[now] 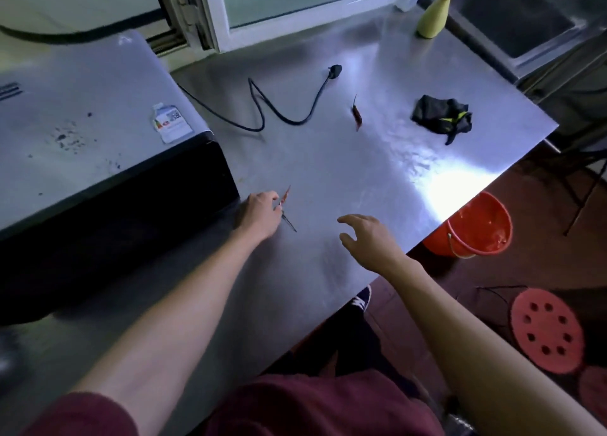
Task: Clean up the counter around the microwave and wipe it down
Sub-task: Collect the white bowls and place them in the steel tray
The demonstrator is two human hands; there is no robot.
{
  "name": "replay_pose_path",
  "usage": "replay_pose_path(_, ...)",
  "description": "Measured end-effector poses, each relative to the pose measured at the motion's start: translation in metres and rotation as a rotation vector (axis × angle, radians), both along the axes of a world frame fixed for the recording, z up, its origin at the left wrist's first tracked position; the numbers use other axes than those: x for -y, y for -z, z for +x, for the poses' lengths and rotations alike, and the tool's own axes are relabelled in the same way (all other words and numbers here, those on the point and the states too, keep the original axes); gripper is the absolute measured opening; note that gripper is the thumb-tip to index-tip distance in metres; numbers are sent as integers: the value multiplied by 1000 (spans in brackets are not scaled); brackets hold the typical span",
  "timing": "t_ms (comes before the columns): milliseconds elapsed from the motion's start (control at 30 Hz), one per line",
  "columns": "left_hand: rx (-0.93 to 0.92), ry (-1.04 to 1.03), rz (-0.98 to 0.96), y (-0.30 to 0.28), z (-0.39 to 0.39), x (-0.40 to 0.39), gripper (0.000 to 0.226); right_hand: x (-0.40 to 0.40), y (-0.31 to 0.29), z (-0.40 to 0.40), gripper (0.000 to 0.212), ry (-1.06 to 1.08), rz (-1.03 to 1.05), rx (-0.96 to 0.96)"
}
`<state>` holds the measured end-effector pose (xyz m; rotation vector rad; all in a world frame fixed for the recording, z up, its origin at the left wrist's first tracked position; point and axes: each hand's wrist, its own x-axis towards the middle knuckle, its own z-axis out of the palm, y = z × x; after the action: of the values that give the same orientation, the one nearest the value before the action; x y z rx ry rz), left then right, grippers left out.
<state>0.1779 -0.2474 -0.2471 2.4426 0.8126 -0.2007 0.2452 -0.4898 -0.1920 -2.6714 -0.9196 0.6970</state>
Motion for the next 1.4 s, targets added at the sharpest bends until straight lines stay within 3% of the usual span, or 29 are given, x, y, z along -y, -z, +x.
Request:
replay_pose_path(167,-28,-49,101,11,40,11,10,-6,29,72,39,-92,22,-52)
replay_pose_path(433,-171,-167,104,19,86,29,4,-20,49,205,36,-172,85,-136)
replay_pose_path(800,73,-65,56,1,207,46,21,-50,54,327,34,-69,168,-133)
replay_pose_path(1033,94,-93,56,-8,247,37,26,-89,74,375,23,-8,124,-129)
replay_pose_path(1400,102,-177,58,-15,217,30,26,-129,93,365,19,-316,18,79)
